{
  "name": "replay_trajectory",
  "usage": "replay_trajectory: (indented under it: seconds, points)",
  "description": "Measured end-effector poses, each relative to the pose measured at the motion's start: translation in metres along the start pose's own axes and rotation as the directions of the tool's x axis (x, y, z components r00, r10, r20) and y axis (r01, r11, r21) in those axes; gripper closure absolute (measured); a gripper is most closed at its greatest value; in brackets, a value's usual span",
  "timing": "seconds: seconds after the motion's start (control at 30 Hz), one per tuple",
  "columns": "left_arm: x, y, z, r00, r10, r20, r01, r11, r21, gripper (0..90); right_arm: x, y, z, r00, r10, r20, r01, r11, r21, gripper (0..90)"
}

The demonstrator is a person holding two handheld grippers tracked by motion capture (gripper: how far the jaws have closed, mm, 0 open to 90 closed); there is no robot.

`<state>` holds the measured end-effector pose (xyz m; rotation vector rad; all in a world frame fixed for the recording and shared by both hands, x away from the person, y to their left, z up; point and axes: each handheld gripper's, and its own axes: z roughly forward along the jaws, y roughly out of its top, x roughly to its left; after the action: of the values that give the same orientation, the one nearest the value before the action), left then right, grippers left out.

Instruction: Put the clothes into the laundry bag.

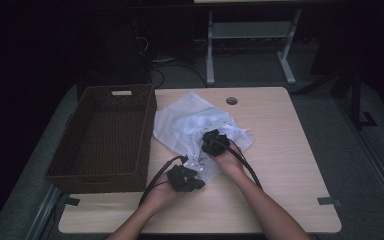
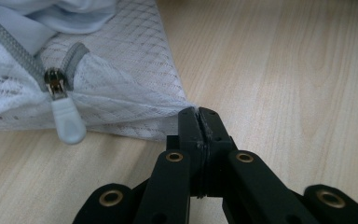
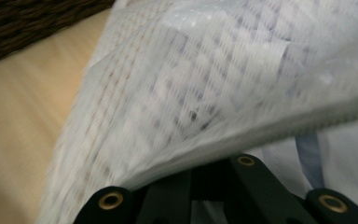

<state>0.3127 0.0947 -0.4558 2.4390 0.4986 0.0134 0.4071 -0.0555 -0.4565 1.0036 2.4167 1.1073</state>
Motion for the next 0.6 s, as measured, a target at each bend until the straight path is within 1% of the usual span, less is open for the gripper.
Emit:
replay_trajectory:
  seconds: [0.13, 0.23, 0.3, 0.37, 0.43, 0.5, 0.53, 0.57, 0.6]
  points:
    - [0.0, 0.0, 0.0, 1.0, 0.005, -0.007, -0.005, 1.0, 0.001, 89.2, -0.003, 0.004, 0.01, 0.9994, 0.01, 0.033, -0.01, 1.0, -0.001, 89.9]
    - [0.0, 0.0, -0.001, 0.9999, 0.004, -0.014, -0.004, 1.0, 0.002, 89.0, -0.002, 0.004, 0.012, 0.9994, 0.014, 0.033, -0.013, 0.9999, -0.005, 89.6]
    - [0.001, -0.001, -0.001, 0.9999, 0.005, -0.013, -0.005, 1.0, 0.001, 88.8, -0.003, 0.003, 0.01, 0.9998, 0.007, 0.021, -0.007, 1.0, -0.004, 88.0]
    - [0.002, -0.001, -0.001, 0.9999, -0.002, -0.016, 0.002, 1.0, 0.001, 88.6, -0.004, 0.002, 0.005, 0.9998, 0.014, -0.015, -0.014, 0.9998, -0.013, 80.1]
    - [0.002, -0.002, -0.002, 0.9998, -0.008, -0.018, 0.008, 1.0, -0.003, 88.4, -0.003, 0.0, -0.003, 0.9991, 0.005, -0.043, -0.006, 0.9997, -0.026, 72.8]
    - [0.004, -0.002, -0.002, 0.9997, -0.006, -0.022, 0.006, 1.0, -0.002, 88.4, -0.002, -0.003, -0.014, 0.9983, -0.017, -0.056, 0.015, 0.9993, -0.036, 67.2]
    - [0.004, -0.002, -0.002, 0.9997, -0.006, -0.022, 0.006, 1.0, -0.002, 88.3, -0.002, -0.003, -0.014, 0.9983, -0.017, -0.056, 0.015, 0.9993, -0.036, 67.2]
    - [0.004, -0.002, -0.002, 0.9997, -0.008, -0.021, 0.008, 1.0, -0.002, 88.3, -0.003, -0.008, -0.028, 0.9973, -0.022, -0.07, 0.019, 0.9989, -0.043, 62.3]
    - [0.004, -0.002, -0.002, 0.9997, -0.009, -0.022, 0.009, 1.0, -0.003, 88.3, -0.005, -0.011, -0.034, 0.9966, -0.017, -0.081, 0.013, 0.9987, -0.049, 61.1]
